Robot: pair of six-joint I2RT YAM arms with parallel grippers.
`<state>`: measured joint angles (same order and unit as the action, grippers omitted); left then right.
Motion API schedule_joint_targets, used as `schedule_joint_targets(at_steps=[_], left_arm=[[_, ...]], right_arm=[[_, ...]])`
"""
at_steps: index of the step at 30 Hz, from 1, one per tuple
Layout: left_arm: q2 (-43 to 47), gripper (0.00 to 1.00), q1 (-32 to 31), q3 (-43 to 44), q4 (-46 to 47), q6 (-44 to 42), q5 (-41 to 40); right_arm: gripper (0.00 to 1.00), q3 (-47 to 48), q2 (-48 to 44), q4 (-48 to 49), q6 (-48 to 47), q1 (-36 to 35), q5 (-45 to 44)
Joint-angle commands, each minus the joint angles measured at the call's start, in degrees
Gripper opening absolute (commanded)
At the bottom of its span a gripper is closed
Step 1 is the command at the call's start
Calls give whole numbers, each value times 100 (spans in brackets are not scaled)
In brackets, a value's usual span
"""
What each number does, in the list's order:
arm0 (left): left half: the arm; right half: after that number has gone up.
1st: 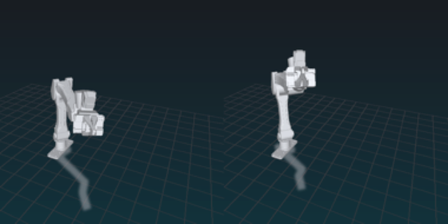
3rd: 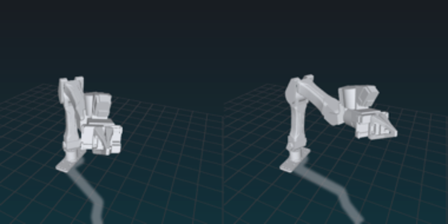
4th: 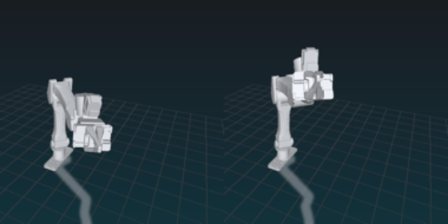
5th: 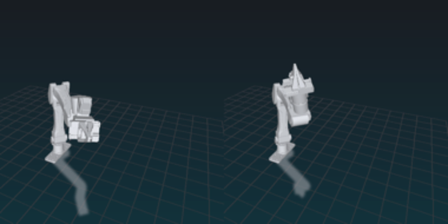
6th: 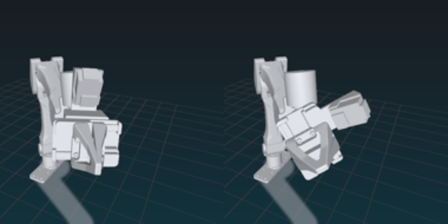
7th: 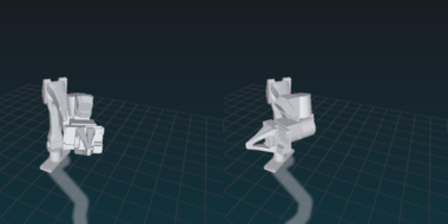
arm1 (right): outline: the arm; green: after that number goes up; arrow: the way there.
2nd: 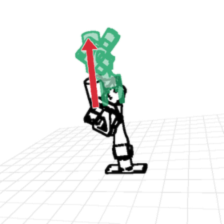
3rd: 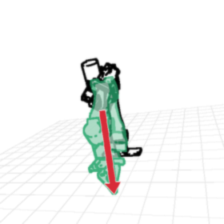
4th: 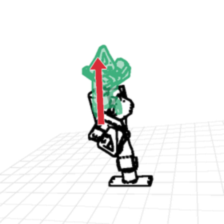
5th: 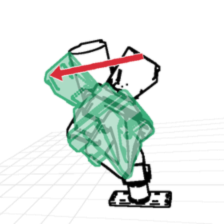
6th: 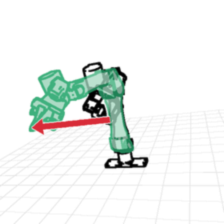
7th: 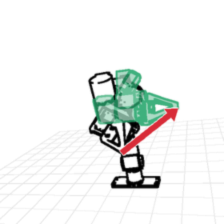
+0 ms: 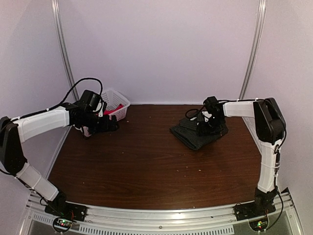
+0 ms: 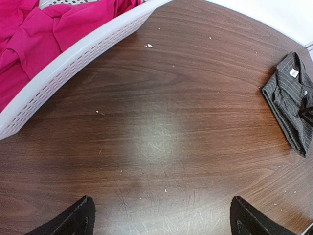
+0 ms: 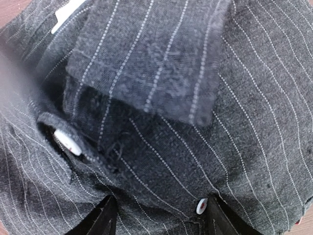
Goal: Fold and stack the mixed laundry pile
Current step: Move the square-folded T-shirt to the corner of the board.
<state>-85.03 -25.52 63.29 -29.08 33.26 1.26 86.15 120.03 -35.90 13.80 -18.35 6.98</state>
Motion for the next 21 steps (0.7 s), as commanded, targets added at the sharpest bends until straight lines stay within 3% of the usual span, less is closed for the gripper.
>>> schedule_joint_targets(at_steps=[1,5,14,21], left_arm=[[-80,98,82,232,-19,-108,-2],[-57,98,91,177,69,-115,71],[18,98,100,247,83,-217,114],[352,98,100,46,69,-170,87]], right_arm=[[64,-1096,-64,-679,499,277,165],[64,-1625,-594,-459,720,332,430],[66,-712,-1872,-1162,618,-357,722],[65,-1949,-2847,-1732,888,-786,653]])
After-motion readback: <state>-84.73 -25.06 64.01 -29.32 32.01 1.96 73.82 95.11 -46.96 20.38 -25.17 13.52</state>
